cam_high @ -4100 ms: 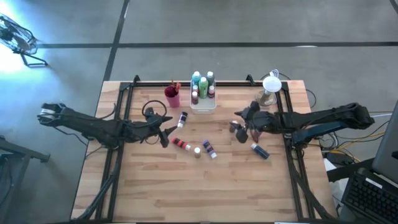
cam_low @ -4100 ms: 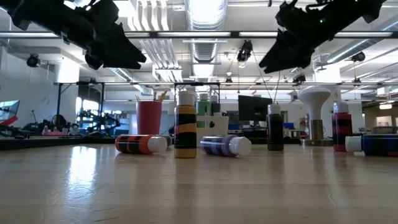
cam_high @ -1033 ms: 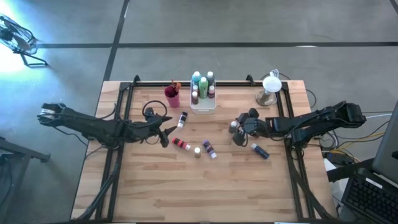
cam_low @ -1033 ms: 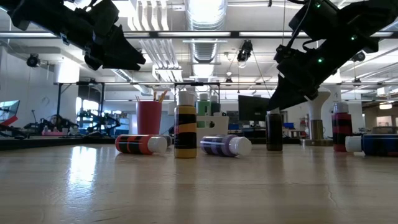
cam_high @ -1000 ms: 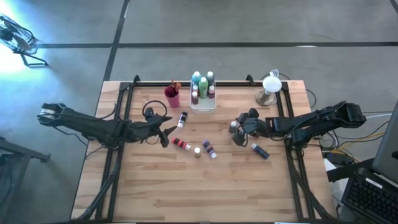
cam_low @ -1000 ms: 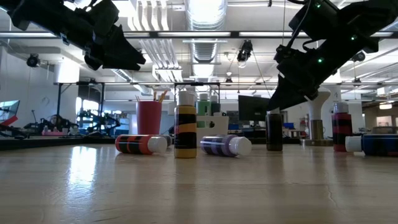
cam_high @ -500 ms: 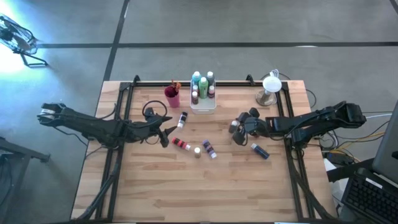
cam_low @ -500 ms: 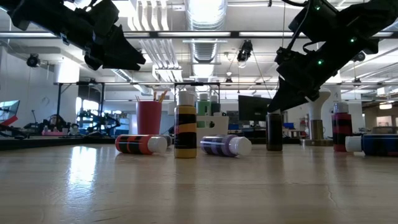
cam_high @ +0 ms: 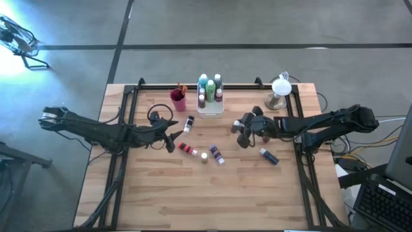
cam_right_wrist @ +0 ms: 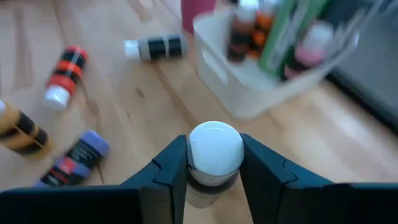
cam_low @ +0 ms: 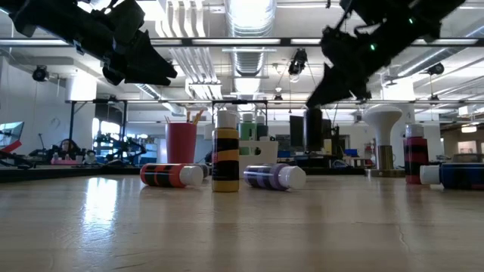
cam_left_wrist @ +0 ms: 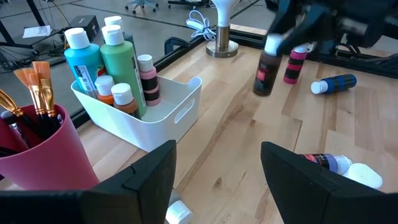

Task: Pick & Place Paint Supplies
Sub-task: Put the dark brown bottle paint into the white bin

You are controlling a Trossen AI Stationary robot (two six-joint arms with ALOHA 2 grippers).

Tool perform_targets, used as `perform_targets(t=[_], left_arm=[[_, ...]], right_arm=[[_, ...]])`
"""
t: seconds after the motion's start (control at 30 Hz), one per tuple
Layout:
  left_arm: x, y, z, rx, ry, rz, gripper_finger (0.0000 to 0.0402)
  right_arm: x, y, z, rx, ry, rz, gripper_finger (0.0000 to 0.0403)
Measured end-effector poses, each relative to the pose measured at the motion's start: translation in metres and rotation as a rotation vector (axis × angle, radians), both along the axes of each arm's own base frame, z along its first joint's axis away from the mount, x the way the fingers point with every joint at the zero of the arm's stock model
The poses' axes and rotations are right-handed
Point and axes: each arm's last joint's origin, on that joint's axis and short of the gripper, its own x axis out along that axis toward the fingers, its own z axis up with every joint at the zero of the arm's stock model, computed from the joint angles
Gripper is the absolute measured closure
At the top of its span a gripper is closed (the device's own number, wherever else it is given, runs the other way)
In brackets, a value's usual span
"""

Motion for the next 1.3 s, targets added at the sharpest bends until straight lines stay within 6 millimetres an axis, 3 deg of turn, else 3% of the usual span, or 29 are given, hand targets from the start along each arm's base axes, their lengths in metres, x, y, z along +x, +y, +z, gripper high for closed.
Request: perform_targets(t=[0.27,0.43,0.6,0.77,0.97,1.13,1.3], left_arm=[[0.000,0.000,0.000,0.000,0.000,0.000,0.0163],[0.000,0.000,0.000,0.000,0.000,0.000,0.0163],[0.000,0.000,0.000,0.000,0.000,0.000,0.0163],[0.000,0.000,0.000,0.000,0.003,0.000,0.0163],[0.000,0.000,0.000,0.000,0.003,-0.001,0.0163],[0.000,0.000,-0.001,0.001,0.008,-0.001,0.0163],[0.000,0.000,-0.001,0.001,0.011,-0.001,0.0163]], right_arm=[[0.019,-0.014,0.070,-0.116,-0.080,0.011,0.0294],[0.025,-0.041,0.085,-0.129,-0.124,-0.048,0.0294],[0.046,-0.072,0.069,-0.102,-0.181,-0.010,0.0294],[0.071,-0.096,0.036,-0.090,-0.070,-0.028,0.0294],[0.102,-0.118,0.014,-0.112,-0.039,-0.022,0.0294],[0.112,-0.130,-0.009,-0.091,0.029,-0.043,0.0294],[0.110,-0.139,-0.026,-0.079,0.026,-0.070,0.0294]])
